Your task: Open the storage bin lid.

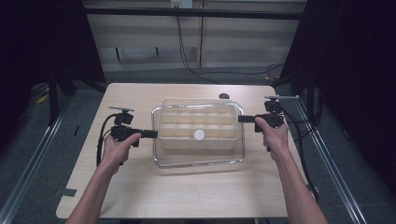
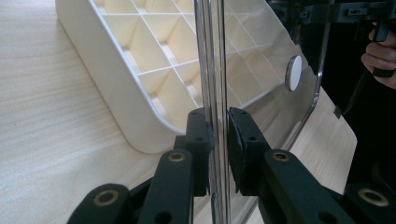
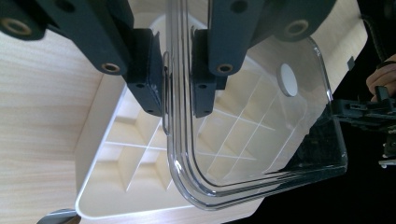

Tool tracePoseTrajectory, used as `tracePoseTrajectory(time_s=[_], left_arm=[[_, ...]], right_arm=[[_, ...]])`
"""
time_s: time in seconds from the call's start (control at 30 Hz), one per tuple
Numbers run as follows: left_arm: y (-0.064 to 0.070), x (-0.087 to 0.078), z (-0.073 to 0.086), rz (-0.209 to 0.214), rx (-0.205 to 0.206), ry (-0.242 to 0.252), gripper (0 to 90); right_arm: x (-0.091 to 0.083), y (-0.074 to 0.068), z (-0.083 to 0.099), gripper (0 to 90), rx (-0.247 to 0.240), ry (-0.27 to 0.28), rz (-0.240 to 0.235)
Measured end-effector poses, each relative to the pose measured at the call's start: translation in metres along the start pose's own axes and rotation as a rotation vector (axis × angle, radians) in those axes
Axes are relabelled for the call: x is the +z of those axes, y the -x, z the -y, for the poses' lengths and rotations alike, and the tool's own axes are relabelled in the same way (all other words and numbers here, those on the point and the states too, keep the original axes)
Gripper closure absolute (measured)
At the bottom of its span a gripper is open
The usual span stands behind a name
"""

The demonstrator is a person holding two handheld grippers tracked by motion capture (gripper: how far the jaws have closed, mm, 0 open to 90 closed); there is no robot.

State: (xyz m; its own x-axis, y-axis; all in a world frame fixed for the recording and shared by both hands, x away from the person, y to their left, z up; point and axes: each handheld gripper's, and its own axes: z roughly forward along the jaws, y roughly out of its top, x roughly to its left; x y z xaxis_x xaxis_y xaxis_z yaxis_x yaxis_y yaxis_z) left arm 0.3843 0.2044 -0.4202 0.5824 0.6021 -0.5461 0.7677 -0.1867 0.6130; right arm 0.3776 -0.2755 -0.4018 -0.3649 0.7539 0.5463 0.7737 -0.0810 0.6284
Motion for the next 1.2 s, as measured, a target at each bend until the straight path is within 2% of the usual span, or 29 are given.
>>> tracePoseTrajectory(time_s=[0.23, 0.3, 0.47, 0.83, 1.07, 1.17, 1.2], left_arm=[[0.005, -0.002, 0.006, 0.007, 0.005, -0.014, 79.0], [0.006, -0.002, 0.007, 0.001, 0.007, -0.016, 78.8], [0.010, -0.009, 0.014, 0.018, -0.005, -0.009, 78.8], [0.015, -0.019, 0.025, 0.005, 0.002, -0.015, 78.5], [0.018, -0.022, 0.036, -0.011, -0.006, -0.021, 77.7], [0.019, -0.022, 0.040, -0.005, -0.001, -0.031, 77.7], [0.020, -0.022, 0.042, 0.004, 0.002, -0.043, 77.8]], right_arm=[[-0.007, -0.003, 0.009, 76.7, 0.018, 0.003, -0.009], [-0.009, -0.004, 0.011, 76.7, 0.014, 0.000, -0.006], [-0.016, -0.013, 0.015, 77.3, 0.005, 0.005, -0.014], [-0.021, -0.025, 0.027, 77.6, 0.005, -0.002, -0.020], [-0.025, -0.037, 0.042, 77.9, 0.000, -0.009, -0.006], [-0.027, -0.038, 0.045, 77.9, -0.001, -0.010, 0.004], [-0.029, -0.038, 0.050, 78.0, 0.012, -0.017, -0.007]])
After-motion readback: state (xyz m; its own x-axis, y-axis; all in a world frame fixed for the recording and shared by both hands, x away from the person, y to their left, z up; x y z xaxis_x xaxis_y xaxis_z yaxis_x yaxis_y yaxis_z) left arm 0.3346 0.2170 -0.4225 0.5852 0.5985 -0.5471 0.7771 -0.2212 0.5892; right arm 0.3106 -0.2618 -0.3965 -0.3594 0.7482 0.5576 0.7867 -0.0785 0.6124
